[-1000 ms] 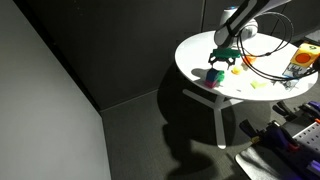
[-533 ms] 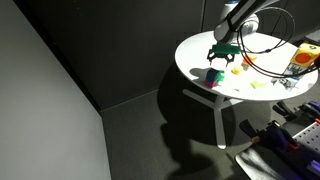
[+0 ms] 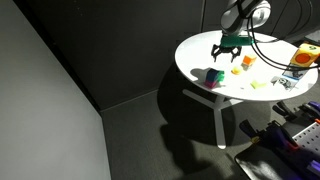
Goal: Put the blue block onto the pink block then move the green block next to it
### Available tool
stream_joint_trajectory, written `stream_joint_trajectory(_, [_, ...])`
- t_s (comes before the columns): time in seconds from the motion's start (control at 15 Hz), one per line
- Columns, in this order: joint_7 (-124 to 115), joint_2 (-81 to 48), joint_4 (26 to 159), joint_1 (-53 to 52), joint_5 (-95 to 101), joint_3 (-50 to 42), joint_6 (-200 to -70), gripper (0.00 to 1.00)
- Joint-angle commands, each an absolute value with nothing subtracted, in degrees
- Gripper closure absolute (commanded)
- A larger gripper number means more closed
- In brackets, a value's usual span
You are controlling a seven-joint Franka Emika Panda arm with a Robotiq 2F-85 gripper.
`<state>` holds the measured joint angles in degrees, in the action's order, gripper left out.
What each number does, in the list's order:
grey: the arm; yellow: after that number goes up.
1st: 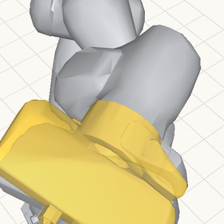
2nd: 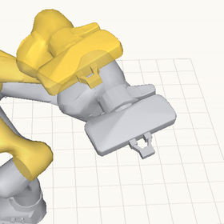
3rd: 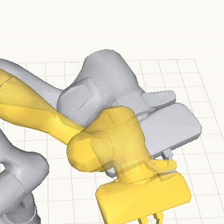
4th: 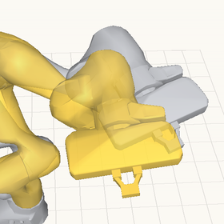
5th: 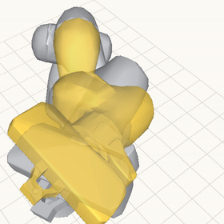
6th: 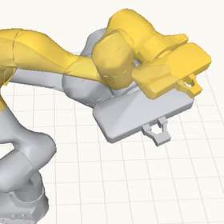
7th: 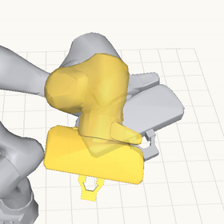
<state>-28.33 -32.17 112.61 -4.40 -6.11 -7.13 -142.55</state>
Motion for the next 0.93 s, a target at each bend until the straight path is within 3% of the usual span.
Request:
stream_joint_trajectory(0.0, [-23.04,-25.37,118.1,-2.97,-5.36,-6.54,-138.38,0.0])
stream_joint_trajectory(0.87, [-14.63,-10.1,127.97,-0.44,-2.02,-6.2,-133.91,0.0])
